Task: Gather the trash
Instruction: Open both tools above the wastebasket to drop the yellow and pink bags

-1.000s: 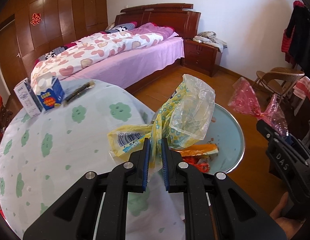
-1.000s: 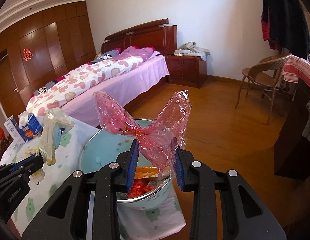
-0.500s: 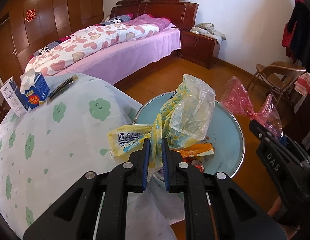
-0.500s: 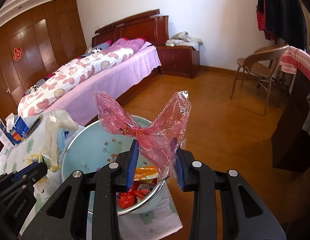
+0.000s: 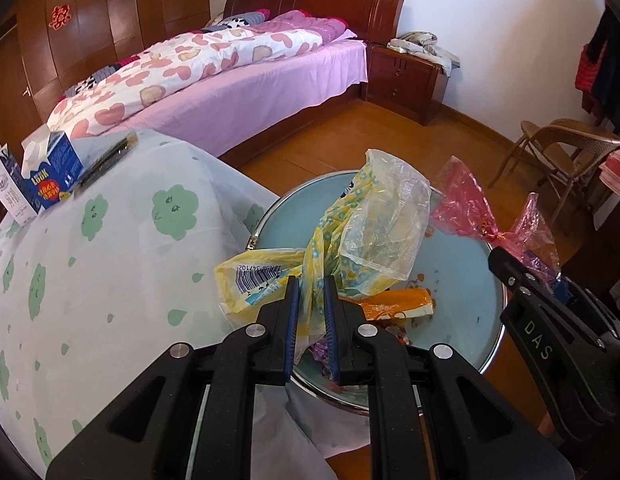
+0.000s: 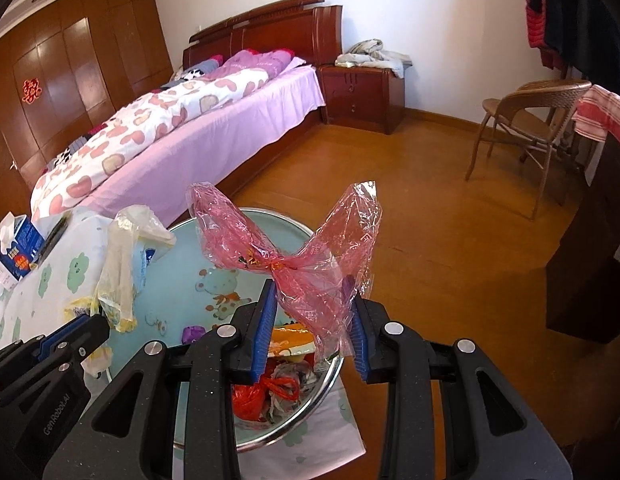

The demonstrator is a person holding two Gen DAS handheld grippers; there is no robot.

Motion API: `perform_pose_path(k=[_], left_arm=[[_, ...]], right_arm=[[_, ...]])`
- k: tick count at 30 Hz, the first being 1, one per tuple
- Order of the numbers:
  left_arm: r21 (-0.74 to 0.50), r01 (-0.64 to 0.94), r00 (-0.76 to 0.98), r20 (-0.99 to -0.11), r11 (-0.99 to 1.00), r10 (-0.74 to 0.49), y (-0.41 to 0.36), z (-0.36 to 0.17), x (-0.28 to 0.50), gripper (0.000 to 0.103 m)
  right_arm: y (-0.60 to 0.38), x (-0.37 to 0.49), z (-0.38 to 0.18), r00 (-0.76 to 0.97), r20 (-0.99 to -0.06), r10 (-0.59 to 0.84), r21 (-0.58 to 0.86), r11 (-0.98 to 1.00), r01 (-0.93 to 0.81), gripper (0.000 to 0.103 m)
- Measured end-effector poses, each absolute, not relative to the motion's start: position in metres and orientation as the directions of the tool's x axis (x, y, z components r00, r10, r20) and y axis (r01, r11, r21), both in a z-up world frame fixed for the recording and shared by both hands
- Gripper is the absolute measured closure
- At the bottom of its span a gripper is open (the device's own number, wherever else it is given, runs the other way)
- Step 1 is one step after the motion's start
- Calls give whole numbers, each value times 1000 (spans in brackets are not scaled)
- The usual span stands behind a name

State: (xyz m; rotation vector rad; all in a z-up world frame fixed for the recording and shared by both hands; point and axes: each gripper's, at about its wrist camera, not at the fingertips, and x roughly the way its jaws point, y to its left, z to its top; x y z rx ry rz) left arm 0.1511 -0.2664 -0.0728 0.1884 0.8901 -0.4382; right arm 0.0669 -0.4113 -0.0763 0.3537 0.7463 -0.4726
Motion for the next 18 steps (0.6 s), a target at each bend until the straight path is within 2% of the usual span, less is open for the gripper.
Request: perform_pose_path(k=[5,7,10,14,16,18], left_arm=[[-13,441,547,-789,897,-280,-268,-76,150,85],[-9,430,553,-788,903,-271,-266,-76,151,73],[0,421,563,-784,907,-262,-264,-75,152,67],[-6,412,567,-781,911,-261,-260,-73,153,56],[2,405,573,-780,915,-251,-259,-72,153,45],[-1,402,578,-775,916,-254,-256,-71,151,42]], right_arm=[[-420,73,-78,634,-742,-216,174,852,494,65],[-421,73,-79,635,-746,-203,185,852,489,63],[-419,72,-81,651,-738,-178,214,853,475,55],[-413,69,-79,678,-713,-179,238,848,474,53],[-409,68,-79,693,-699,-178,252,845,471,52],[-406,63,-77,712,-678,-184,268,840,472,47]])
